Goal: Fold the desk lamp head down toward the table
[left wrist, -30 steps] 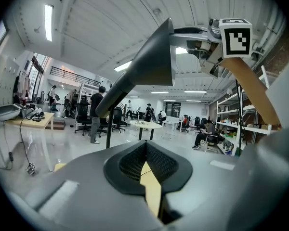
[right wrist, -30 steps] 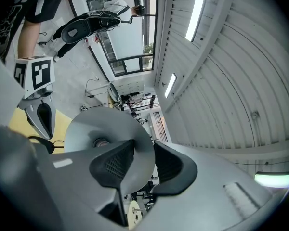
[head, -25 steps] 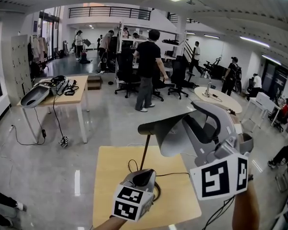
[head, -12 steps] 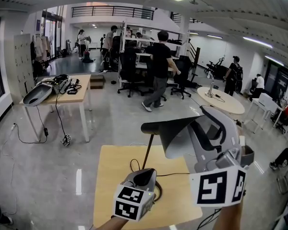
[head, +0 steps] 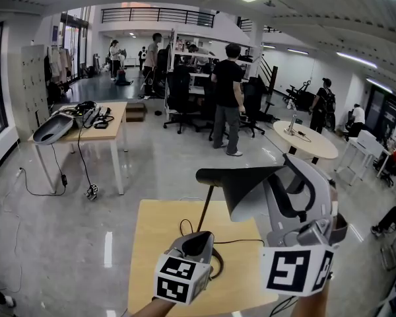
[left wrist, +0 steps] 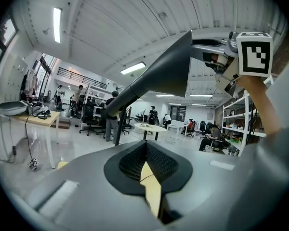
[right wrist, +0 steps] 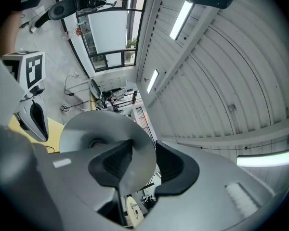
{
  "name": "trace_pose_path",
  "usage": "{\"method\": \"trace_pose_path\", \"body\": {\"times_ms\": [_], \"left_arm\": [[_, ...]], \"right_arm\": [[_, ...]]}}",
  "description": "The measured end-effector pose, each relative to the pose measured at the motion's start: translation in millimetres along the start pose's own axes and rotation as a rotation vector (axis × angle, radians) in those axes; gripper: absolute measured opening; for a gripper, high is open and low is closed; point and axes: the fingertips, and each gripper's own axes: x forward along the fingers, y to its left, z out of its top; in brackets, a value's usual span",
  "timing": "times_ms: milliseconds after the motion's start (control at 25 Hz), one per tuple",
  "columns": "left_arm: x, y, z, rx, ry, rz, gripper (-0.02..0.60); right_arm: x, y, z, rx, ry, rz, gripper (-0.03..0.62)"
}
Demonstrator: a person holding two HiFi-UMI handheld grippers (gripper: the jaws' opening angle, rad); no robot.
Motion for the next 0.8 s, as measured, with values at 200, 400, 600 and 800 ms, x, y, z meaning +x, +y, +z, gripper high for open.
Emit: {"method": "trace_pose_path", "body": {"times_ms": [200, 400, 600, 800], "left_arm": [[1, -19, 4, -0.004, 0.004, 0.003, 0.011], [3, -33, 7, -0.008, 0.006, 0.010, 0.011], [4, -25, 6, -0.008, 0.012, 0.010, 0.011], [7, 8, -16, -0.006, 0.009, 0.009, 0.011]], "right_arm": [[-17, -15, -8, 0.013, 0.005, -0.047, 0.146], [-29, -28, -19, 0.017, 0.001, -0.056, 0.141], [-25, -23, -18, -0.015, 0.010, -0.029, 0.123], [-14, 17, -13, -0.027, 0.013, -0.031, 0.112]]}}
